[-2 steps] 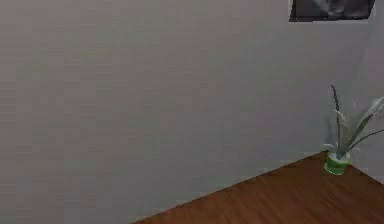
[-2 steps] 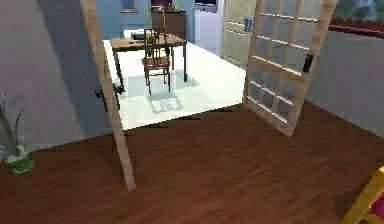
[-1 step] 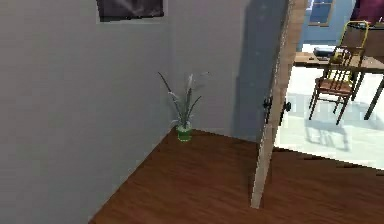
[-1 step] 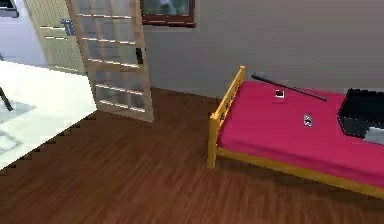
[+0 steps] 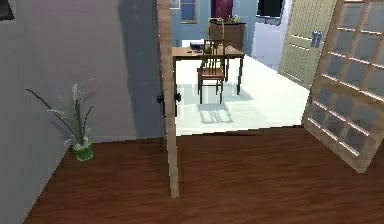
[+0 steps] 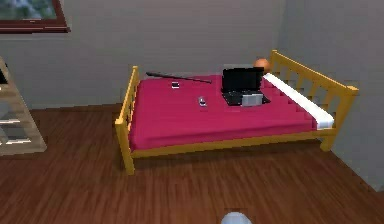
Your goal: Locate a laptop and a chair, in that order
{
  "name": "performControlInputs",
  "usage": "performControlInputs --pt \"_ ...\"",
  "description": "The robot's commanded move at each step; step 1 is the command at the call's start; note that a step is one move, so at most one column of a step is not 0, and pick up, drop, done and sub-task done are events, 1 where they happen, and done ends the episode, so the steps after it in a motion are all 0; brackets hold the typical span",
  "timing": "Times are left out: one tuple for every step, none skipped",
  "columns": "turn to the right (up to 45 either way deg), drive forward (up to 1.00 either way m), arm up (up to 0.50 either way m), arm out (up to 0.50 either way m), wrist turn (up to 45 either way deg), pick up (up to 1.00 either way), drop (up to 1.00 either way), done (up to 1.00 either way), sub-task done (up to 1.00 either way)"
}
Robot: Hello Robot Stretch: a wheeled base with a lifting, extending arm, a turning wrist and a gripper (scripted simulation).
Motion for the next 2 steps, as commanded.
performControlInputs --pt "0.0 0.30 0.00 0.00 0.0 0.00 0.00 0.00 0.00" --pt "15.0 0.00 0.00 0.00 0.0 0.00 0.00 0.00 0.00"
